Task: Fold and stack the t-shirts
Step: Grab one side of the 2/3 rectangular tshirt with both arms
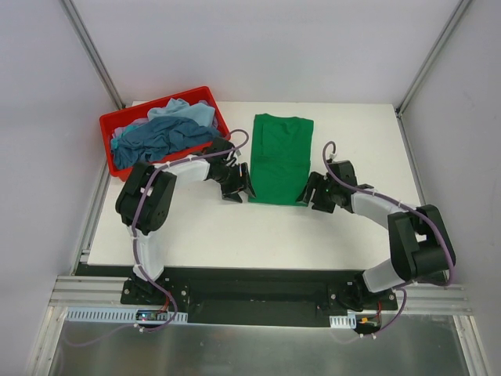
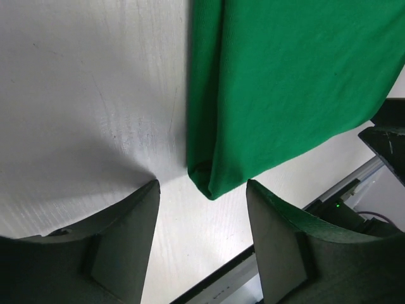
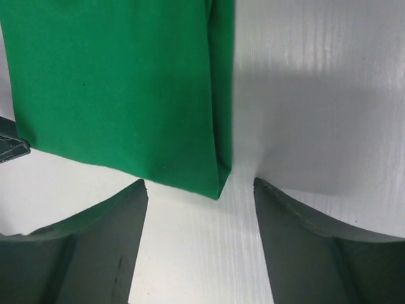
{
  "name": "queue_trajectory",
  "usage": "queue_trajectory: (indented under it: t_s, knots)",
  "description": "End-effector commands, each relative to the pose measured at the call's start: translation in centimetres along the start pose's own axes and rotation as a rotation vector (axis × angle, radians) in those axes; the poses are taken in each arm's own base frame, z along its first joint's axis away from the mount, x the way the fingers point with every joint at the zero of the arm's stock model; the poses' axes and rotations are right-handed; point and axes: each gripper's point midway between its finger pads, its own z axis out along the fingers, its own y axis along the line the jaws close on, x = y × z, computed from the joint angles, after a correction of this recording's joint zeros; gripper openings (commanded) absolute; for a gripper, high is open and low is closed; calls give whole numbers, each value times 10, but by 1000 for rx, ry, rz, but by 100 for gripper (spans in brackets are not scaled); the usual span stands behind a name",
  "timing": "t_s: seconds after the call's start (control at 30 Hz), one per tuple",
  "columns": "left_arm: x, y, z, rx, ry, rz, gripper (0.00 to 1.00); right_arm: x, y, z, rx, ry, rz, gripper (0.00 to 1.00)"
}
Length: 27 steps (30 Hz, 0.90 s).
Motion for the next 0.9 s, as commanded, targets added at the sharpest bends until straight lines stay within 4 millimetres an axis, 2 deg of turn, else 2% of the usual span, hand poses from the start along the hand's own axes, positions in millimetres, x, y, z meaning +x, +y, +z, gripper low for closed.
queue_trajectory:
  t_s: [0.0,0.1,0.17,0.2,0.3,0.4,0.43,0.5,0.57,0.67,0.77,0.87]
  knots:
    - [6,10,16,-46,28,-11,55,7,-3,10,3,23,42,66]
    - [6,13,20,-55,36,-19,49,12,-7,15,10,40,56,56]
    - [6,12,23,-53,40,-19,42,12,-8,16,16,41,59,48]
    - [6,11,24,-51,44,-17,37,12,-9,17,19,43,62,40]
    - [7,10,27,-55,49,-17,19,12,-7,17,10,47,62,23]
    - [3,13,28,-82,27,-22,0,12,-5,15,0,45,53,11]
    - [2,13,28,-85,23,-21,0,11,-3,13,-6,40,51,5]
    - [2,10,22,-78,15,-19,0,8,3,9,-33,36,43,1]
    - [7,4,11,-61,7,-12,0,8,16,1,-89,41,43,1]
    - [21,-1,-14,-44,-17,-2,0,29,24,-21,-116,123,63,0]
    - [41,-3,-45,-31,-62,12,0,56,31,-55,-130,201,108,0]
    - [65,-16,-80,36,-86,38,0,82,44,-94,-180,281,156,1]
